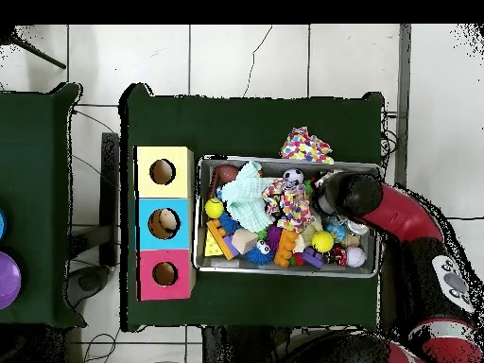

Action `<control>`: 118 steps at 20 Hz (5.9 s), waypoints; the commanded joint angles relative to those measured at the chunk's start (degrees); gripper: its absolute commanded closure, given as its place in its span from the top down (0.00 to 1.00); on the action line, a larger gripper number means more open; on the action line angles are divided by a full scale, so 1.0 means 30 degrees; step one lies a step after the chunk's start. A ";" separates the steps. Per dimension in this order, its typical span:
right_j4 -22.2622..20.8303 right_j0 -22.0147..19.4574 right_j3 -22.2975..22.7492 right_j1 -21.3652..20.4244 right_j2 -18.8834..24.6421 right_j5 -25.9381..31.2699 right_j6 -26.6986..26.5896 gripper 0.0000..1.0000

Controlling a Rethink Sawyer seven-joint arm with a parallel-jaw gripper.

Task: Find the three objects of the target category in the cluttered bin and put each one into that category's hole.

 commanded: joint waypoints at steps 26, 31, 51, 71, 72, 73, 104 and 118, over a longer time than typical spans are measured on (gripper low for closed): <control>-0.3792 0.3546 -0.3729 0.4356 -0.5537 -0.0800 0.1754 0.00; -0.4149 0.3588 -0.4823 0.5011 -0.6295 -0.1485 0.1663 0.00; -0.2341 0.2677 -0.3683 0.4128 -0.4973 0.1241 -0.0046 1.00; -0.1874 0.0944 0.0317 -0.1913 -0.2196 0.2277 -0.3746 1.00; -0.1952 0.0807 0.0319 -0.2064 -0.2042 0.2447 -0.3775 1.00; -0.1967 0.0716 0.0399 -0.2314 -0.1892 0.2712 -0.3835 1.00; -0.3553 -0.2013 0.2923 -0.1520 0.3573 -0.1668 -0.1956 1.00; -0.5097 -0.2278 0.1753 0.1200 0.3999 -0.4668 -0.1579 1.00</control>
